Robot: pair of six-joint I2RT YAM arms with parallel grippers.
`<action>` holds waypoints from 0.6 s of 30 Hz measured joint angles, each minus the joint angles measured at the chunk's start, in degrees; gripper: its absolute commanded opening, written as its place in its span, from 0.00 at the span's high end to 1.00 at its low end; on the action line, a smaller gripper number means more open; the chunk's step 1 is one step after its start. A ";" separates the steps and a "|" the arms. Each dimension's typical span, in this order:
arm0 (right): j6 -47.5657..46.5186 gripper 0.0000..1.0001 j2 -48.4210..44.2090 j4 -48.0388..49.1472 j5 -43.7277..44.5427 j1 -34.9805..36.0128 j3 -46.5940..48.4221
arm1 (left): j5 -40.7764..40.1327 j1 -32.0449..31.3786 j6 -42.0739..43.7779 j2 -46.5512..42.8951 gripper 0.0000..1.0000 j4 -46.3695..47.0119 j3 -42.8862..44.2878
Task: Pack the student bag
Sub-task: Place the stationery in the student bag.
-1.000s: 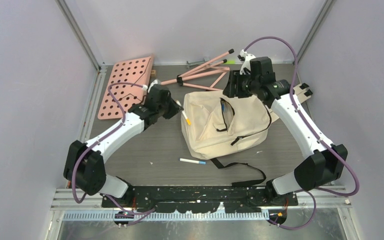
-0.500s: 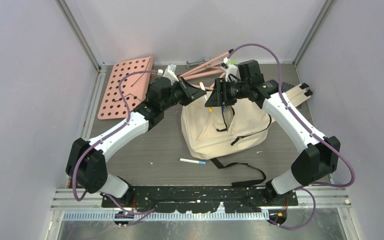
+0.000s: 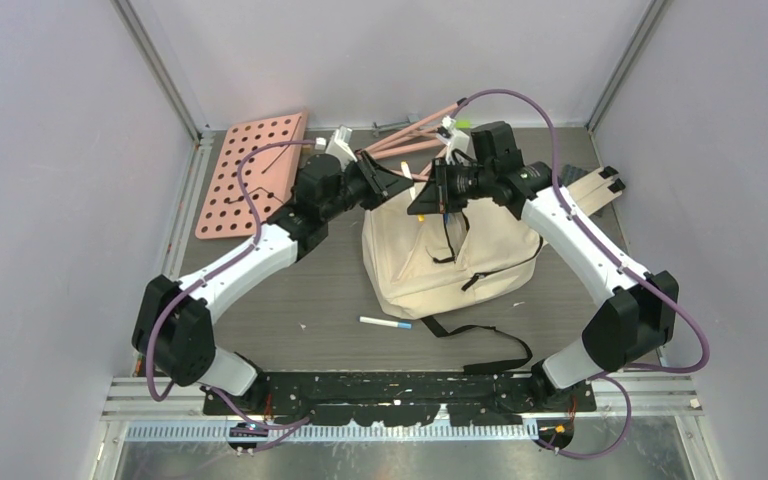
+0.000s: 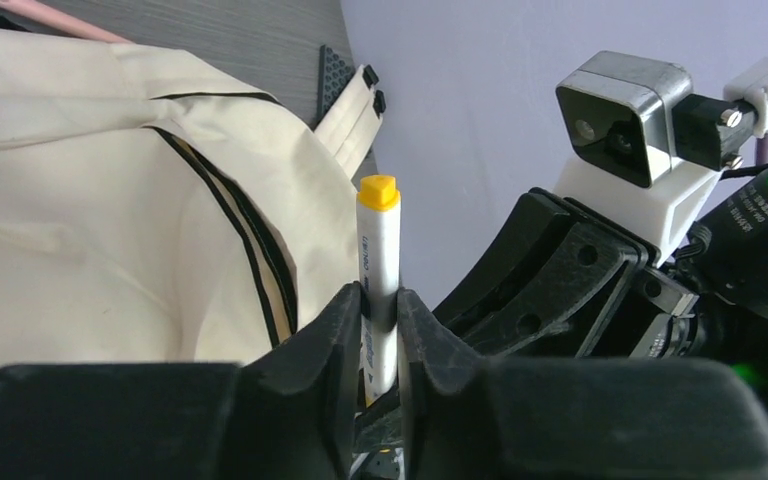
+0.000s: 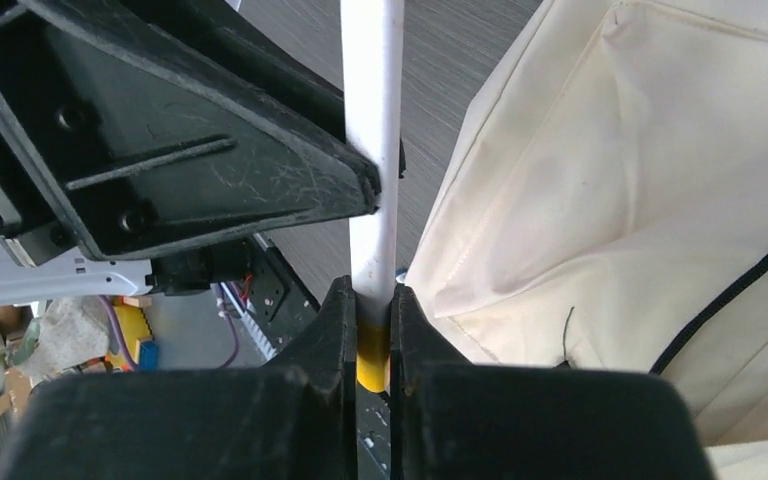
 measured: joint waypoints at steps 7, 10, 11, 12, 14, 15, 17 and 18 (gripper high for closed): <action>1.22 0.99 0.00 -2.01 7.19 -1.09 -0.04 | 1.64 -0.20 6.88 0.68 0.40 -3.30 1.18; 1.46 0.99 0.02 -5.14 10.91 -2.99 -0.04 | 2.84 -0.20 12.59 1.55 0.39 -6.40 2.91; 1.44 0.99 0.13 -6.45 12.22 -3.63 -0.04 | 3.43 -0.20 14.64 1.88 0.40 -7.34 3.37; 1.40 0.99 0.28 -7.87 13.68 -4.20 -0.04 | 4.11 -0.20 16.70 2.27 0.40 -8.26 3.61; 1.27 0.99 1.07 -10.82 16.57 -5.18 -0.02 | 5.46 -0.22 20.09 3.08 0.40 -9.90 3.74; 1.20 0.99 1.77 -12.48 17.92 -5.62 -0.02 | 6.27 -0.24 21.92 3.67 0.43 -11.13 3.82; 1.03 0.99 3.23 -14.84 19.37 -5.86 -0.02 | 7.61 -0.52 25.38 5.14 0.47 -13.84 4.17; 0.98 0.99 4.17 -15.93 19.71 -5.86 -0.02 | 8.11 -0.81 26.75 5.99 0.48 -15.19 4.44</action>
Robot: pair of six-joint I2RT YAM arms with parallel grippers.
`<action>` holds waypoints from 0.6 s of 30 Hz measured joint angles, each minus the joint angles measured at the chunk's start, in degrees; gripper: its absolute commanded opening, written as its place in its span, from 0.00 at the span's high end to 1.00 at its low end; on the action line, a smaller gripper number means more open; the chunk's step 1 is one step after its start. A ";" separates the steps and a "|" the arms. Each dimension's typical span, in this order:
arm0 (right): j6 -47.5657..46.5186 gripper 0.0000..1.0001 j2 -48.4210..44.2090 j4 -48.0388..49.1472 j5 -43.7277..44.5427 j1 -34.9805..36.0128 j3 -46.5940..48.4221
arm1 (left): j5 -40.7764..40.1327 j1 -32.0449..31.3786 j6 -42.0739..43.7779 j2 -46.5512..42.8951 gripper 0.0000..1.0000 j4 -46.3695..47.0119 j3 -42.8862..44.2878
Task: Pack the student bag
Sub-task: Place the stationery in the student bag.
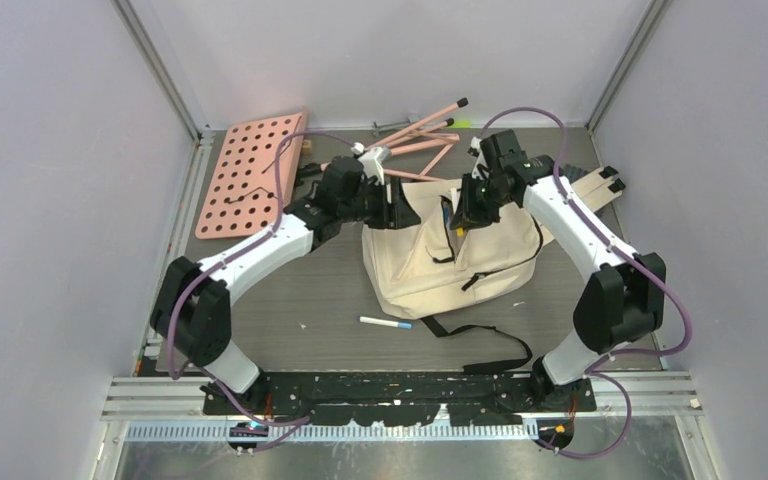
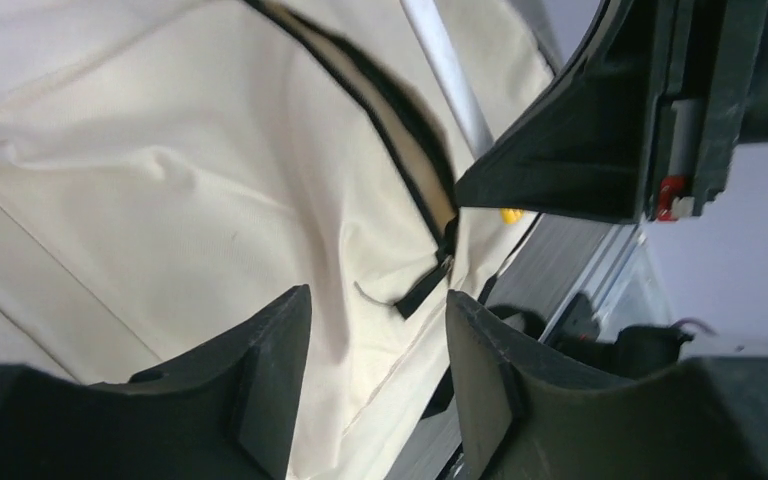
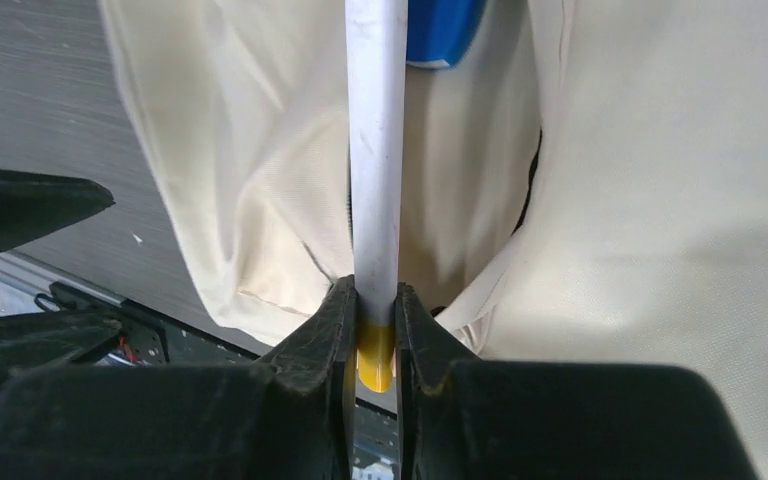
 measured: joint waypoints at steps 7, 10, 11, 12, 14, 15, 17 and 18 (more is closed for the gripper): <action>0.02 0.99 4.70 -4.24 0.55 0.00 0.20 | 2.60 -2.91 6.12 5.81 0.48 -6.01 1.25; -0.31 0.99 6.12 -5.81 0.42 0.00 0.98 | 2.95 -3.76 6.80 7.28 0.50 -7.28 1.95; -0.57 0.99 6.58 -6.21 0.39 0.00 1.25 | 2.95 -3.96 7.10 7.56 0.51 -7.39 2.21; -0.81 0.99 6.95 -6.47 0.37 0.00 1.42 | 2.95 -4.07 7.30 7.72 0.53 -7.48 2.38; -1.62 0.99 7.72 -6.84 0.00 0.00 1.46 | 2.91 -4.17 7.72 7.93 0.58 -7.65 2.80; -2.19 0.99 8.09 -6.99 -0.17 0.00 1.46 | 2.86 -4.20 7.78 7.93 0.59 -7.69 2.89; -3.30 0.99 8.96 -7.10 -0.76 0.00 1.55 | 2.27 -4.28 7.89 7.93 0.61 -7.91 2.93; -3.85 0.99 9.35 -7.13 -1.07 0.00 1.64 | 1.92 -4.35 7.91 7.93 0.62 -8.11 2.93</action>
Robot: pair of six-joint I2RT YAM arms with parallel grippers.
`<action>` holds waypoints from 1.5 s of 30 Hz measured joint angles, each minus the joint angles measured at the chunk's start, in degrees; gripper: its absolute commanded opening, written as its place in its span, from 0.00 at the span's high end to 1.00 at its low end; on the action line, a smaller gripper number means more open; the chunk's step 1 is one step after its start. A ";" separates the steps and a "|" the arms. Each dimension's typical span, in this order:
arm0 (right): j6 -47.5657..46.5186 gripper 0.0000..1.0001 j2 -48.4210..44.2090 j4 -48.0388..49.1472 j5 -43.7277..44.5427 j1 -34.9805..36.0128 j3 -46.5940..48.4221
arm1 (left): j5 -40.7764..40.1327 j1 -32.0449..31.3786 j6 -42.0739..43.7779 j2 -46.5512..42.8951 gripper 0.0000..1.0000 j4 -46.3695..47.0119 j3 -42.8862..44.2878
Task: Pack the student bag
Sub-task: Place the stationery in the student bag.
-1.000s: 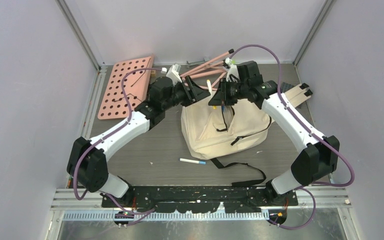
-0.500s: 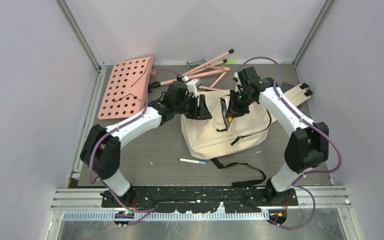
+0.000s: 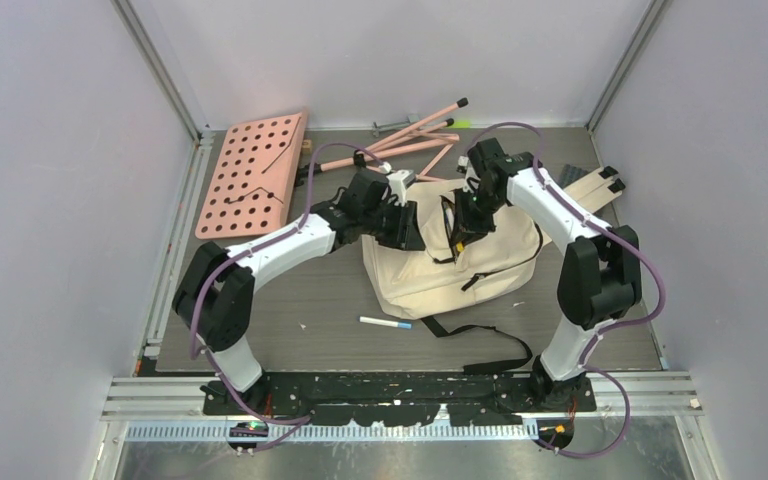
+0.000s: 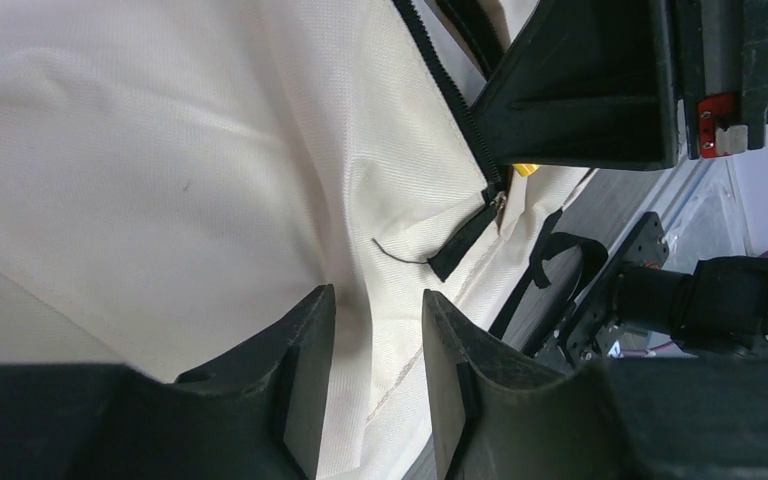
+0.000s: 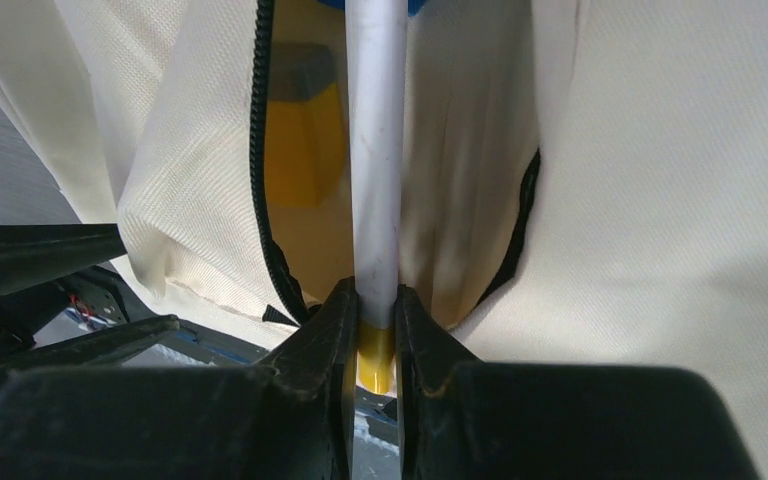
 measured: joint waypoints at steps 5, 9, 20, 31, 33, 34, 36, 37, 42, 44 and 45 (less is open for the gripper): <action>-3.10 0.99 1.81 0.55 -1.07 0.00 0.68 | -2.54 -0.48 0.37 0.02 0.61 -1.31 0.04; -5.99 0.99 1.97 2.49 -1.70 0.02 0.66 | -3.91 -0.96 0.98 0.57 0.66 -2.78 1.14; -10.34 0.96 2.25 10.60 -6.03 -0.02 -2.21 | -5.18 -1.27 1.25 1.42 1.00 -4.42 2.45; -8.48 0.87 3.10 12.63 -7.82 -0.04 -4.07 | -5.97 -1.29 0.76 1.38 1.00 -4.59 2.45; -8.20 0.84 3.10 12.92 -7.96 -0.04 -5.09 | -6.14 -1.33 0.66 1.36 1.00 -4.57 2.45; -7.80 0.83 3.10 13.16 -8.11 -0.04 -5.44 | -6.21 -1.33 0.59 1.36 1.00 -4.57 2.45; -7.37 0.80 2.99 13.40 -8.13 -0.09 -5.57 | -6.60 -1.38 0.22 1.27 1.00 -4.55 2.43; -7.21 0.79 2.91 13.64 -8.13 -0.09 -5.77 | -6.75 -1.38 0.07 1.20 1.00 -4.50 2.34; -6.32 0.71 2.32 14.38 -8.13 -0.09 -6.38 | -7.06 -1.38 -0.24 0.81 1.00 -4.39 2.08; -5.97 0.64 2.21 14.47 -8.15 -0.09 -6.43 | -7.08 -1.38 -0.26 0.70 1.00 -4.37 1.97; -5.79 0.62 2.16 14.53 -8.17 -0.04 -6.43 | -7.08 -1.38 -0.26 0.70 1.00 -4.33 1.92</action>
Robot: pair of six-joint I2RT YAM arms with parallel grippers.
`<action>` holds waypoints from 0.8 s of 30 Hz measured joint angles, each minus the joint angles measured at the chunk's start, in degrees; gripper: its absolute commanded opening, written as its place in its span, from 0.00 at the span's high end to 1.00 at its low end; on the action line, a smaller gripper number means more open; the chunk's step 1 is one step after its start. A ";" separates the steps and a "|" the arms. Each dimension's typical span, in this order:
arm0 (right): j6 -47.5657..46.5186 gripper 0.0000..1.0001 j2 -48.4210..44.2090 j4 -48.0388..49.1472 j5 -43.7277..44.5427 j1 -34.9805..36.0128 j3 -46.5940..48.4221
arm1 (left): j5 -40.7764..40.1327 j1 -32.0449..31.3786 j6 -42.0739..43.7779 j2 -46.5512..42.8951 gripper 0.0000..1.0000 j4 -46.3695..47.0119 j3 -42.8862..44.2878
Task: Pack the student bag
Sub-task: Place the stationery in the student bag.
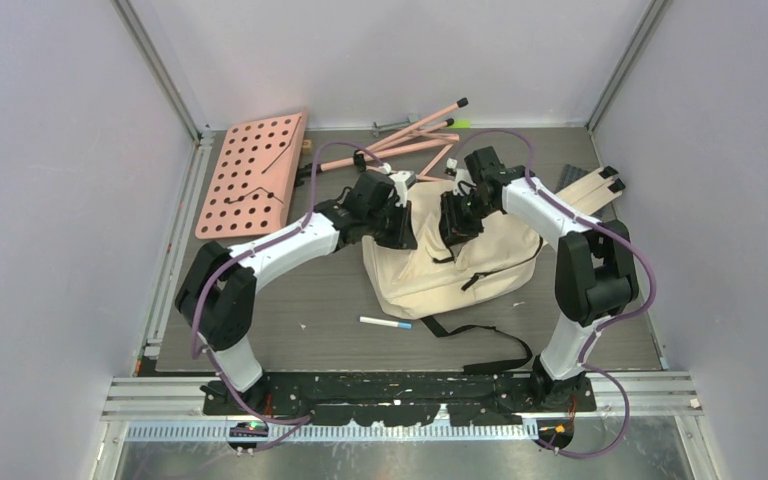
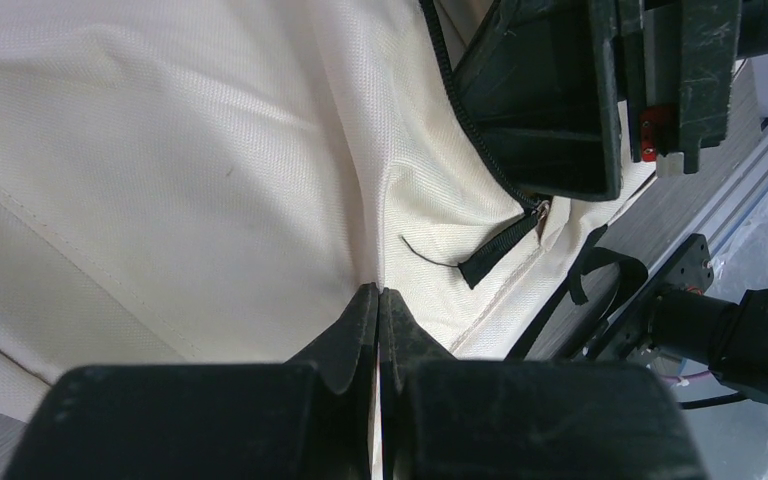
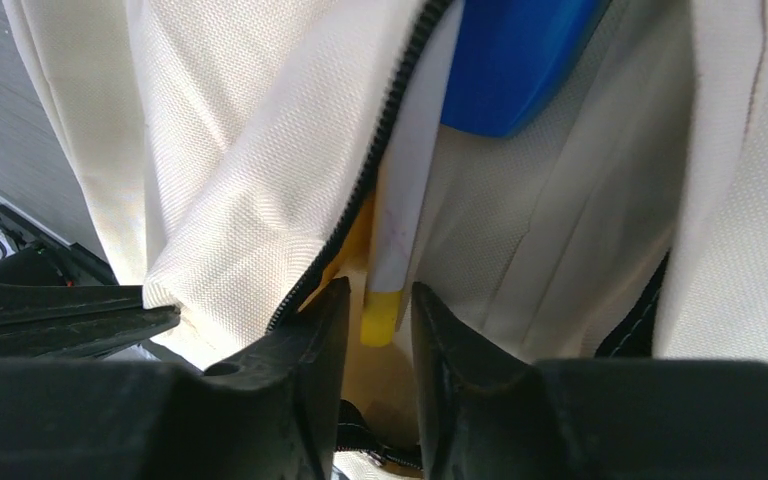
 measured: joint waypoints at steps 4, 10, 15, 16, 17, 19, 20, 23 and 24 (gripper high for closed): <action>0.35 0.58 -0.37 0.24 0.13 0.11 0.00 | -0.48 0.00 0.02 -0.55 1.00 0.24 -0.63; 0.24 0.51 -2.14 0.33 1.99 0.17 0.00 | -1.46 0.00 1.29 -2.91 0.66 0.94 -2.47; -0.44 0.47 -4.98 -0.70 4.66 0.09 0.09 | -1.44 0.00 6.47 -9.92 0.41 1.27 -9.25; -0.61 0.47 -5.75 -1.11 5.27 -0.07 0.13 | -1.42 0.00 7.76 -11.74 0.40 1.18 -10.78; -0.70 0.46 -6.43 -1.49 5.70 -0.26 0.20 | -1.42 0.00 9.14 -13.66 0.39 1.14 -12.33; -1.05 0.46 -7.98 -2.19 6.40 -0.70 0.52 | -1.53 0.00 11.17 -17.46 0.37 1.29 -15.50; -1.22 0.46 -8.63 -2.38 6.60 -0.92 0.70 | -1.66 0.00 12.55 -19.91 0.37 1.38 -17.68; -1.49 0.45 -10.60 -2.86 7.13 -2.05 1.60 | -1.99 0.00 17.03 -27.08 0.36 1.18 -24.22; -1.51 0.45 -11.13 -2.89 7.23 -2.47 1.95 | -1.99 0.00 18.40 -28.59 0.36 1.01 -25.70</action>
